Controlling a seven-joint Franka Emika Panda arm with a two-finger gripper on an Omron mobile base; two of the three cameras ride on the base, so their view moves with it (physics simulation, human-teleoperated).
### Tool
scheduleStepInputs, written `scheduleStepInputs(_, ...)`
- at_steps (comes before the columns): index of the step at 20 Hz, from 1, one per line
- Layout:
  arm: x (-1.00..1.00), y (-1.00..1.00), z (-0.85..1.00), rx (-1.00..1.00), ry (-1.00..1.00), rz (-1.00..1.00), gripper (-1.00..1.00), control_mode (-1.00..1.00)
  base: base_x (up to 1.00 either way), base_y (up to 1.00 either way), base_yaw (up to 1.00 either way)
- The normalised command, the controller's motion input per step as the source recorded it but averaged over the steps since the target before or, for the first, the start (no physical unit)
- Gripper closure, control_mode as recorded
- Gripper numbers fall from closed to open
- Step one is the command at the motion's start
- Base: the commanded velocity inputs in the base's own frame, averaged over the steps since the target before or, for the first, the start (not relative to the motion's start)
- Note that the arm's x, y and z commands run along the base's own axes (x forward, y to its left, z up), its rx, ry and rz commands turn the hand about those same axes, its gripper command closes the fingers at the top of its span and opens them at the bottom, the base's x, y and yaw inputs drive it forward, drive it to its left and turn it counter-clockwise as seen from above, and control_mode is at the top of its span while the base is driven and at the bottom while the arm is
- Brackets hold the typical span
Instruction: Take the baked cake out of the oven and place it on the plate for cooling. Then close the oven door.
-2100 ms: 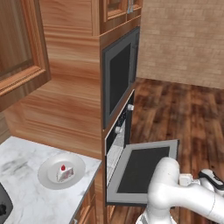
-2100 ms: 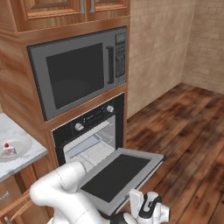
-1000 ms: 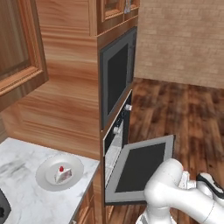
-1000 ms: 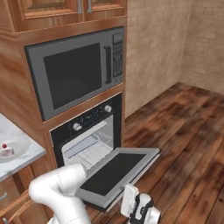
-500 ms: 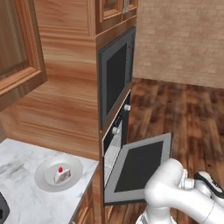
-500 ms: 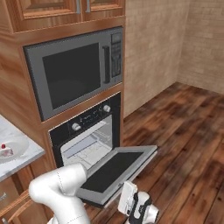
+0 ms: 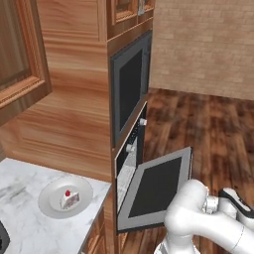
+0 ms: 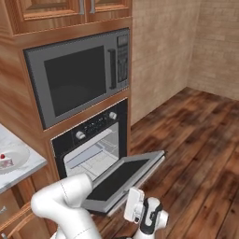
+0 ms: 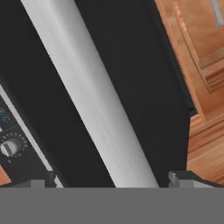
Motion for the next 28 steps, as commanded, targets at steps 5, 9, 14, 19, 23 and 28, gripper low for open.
scheduleStepInputs(5, 0.63, 1.00, 0.38, 0.24, -0.09, 0.22, -1.00, -1.00, 0.00, 0.00, 0.00)
scheduleStepInputs(9, 0.65, 1.00, 0.37, 0.22, -0.09, 0.21, -1.00, -1.00, 0.00, 0.00, 0.00)
scheduleStepInputs(14, 0.64, 1.00, 0.29, 0.21, -0.09, 0.21, -1.00, -1.00, 0.00, 0.00, 0.00)
scheduleStepInputs(19, 0.64, 1.00, 0.22, 0.22, -0.08, 0.23, -1.00, -1.00, 0.00, 0.00, 0.00)
scheduleStepInputs(23, 0.68, 1.00, 0.10, 0.28, -0.05, 0.26, -1.00, -1.00, 0.00, 0.00, 0.00)
scheduleStepInputs(28, 0.64, 0.89, 0.01, 0.38, -0.04, 0.31, -1.00, -1.00, 0.00, 0.00, 0.00)
